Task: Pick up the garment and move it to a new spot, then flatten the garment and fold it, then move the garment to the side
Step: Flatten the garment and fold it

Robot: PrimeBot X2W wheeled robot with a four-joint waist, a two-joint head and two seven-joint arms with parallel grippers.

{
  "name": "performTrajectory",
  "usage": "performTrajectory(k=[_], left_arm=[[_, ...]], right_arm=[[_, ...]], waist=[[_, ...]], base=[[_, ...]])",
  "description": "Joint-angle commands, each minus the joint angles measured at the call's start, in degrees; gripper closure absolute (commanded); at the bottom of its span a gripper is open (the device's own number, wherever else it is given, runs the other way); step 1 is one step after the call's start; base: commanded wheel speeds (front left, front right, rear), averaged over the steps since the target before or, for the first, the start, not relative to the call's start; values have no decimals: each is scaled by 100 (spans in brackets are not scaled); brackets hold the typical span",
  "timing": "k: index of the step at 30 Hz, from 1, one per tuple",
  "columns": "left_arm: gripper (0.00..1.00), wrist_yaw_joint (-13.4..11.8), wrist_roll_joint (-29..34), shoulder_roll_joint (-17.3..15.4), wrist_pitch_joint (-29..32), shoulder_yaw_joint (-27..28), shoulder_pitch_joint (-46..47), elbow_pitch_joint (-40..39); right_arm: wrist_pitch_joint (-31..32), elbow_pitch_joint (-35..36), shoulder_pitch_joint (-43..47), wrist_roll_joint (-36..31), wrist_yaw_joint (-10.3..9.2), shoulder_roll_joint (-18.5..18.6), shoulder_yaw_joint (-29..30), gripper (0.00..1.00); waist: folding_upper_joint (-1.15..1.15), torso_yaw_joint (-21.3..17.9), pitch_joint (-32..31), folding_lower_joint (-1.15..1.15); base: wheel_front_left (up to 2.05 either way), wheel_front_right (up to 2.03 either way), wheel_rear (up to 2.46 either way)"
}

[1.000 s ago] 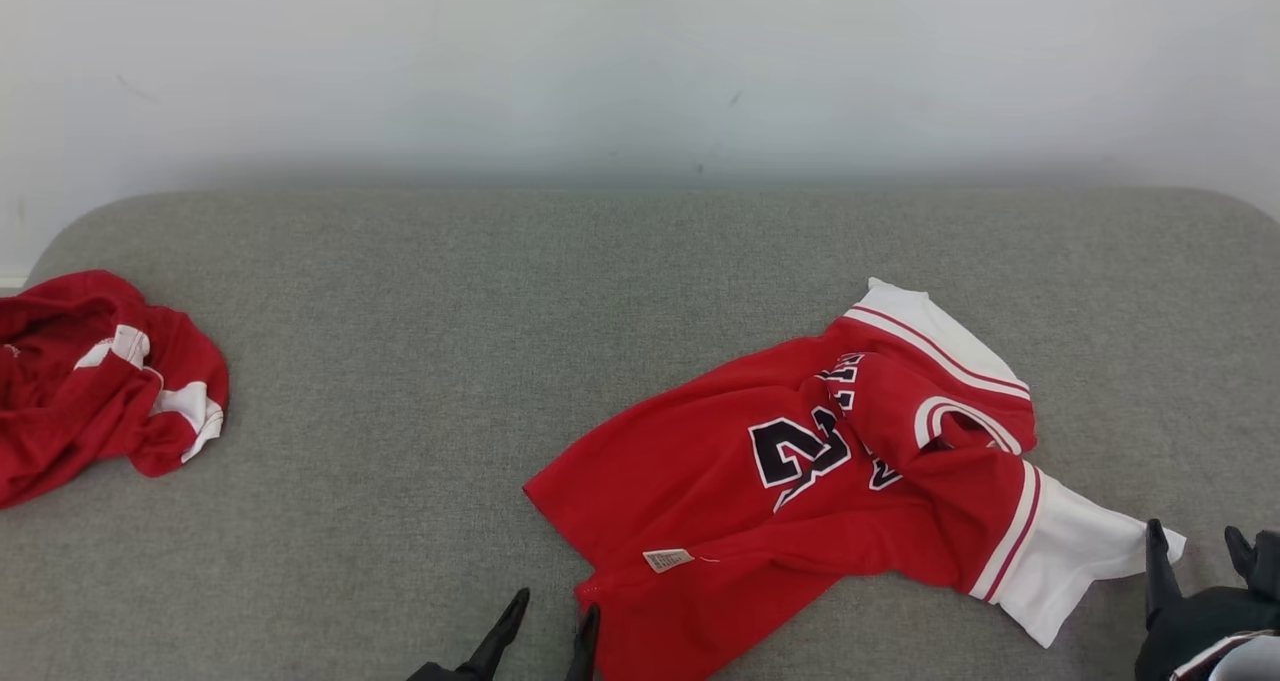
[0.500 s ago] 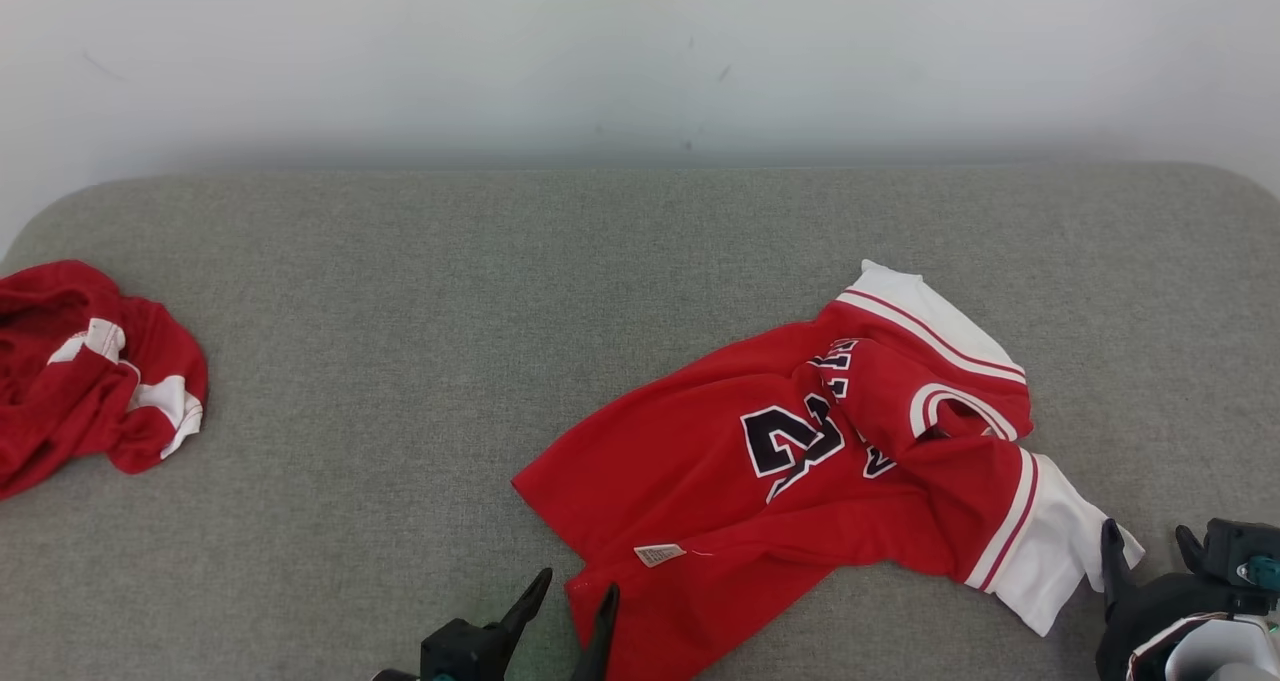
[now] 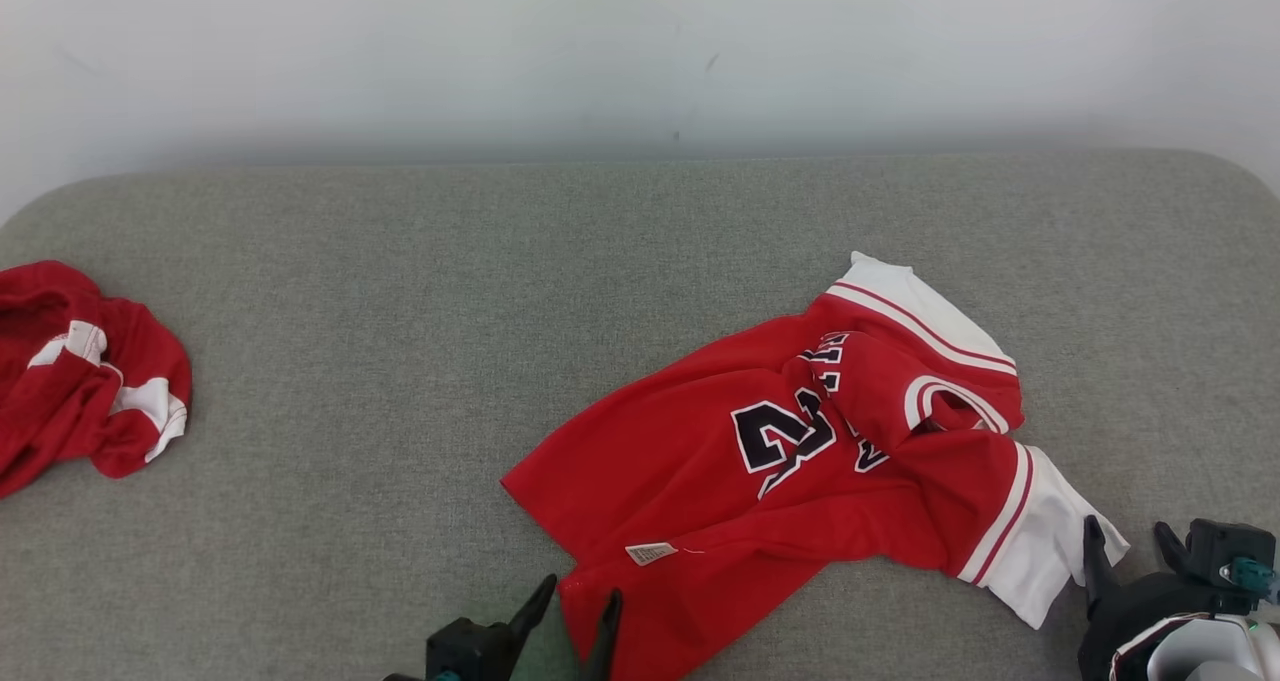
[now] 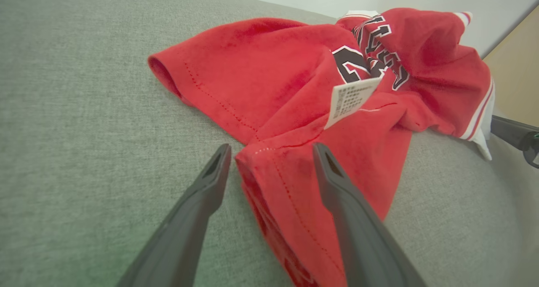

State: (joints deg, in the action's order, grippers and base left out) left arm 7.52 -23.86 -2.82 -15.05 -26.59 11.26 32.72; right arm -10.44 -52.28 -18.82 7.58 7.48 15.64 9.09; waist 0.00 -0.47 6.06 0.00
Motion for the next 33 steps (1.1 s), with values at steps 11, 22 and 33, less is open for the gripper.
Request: performTrajectory(k=[11, 22, 33], left_arm=[[100, -9, 130, -13, -21, 40, -209, -316], [100, -9, 454, -281, -21, 1023, -615, -1852], [100, -10, 345, -1573, -21, 349, 1464, -2105]], right_arm=[[65, -102, 121, 813, 5, -21, -474, 100], [741, 2099, 711, 2610, 6, 344, -1052, 100], [2146, 4092, -22, 3751, 6, 184, -658, 100]], waist=[[0, 8, -142, 0], [0, -32, -394, 0], [0, -82, -140, 0]], base=[[0, 0, 0], [0, 0, 0], [0, 0, 0]])
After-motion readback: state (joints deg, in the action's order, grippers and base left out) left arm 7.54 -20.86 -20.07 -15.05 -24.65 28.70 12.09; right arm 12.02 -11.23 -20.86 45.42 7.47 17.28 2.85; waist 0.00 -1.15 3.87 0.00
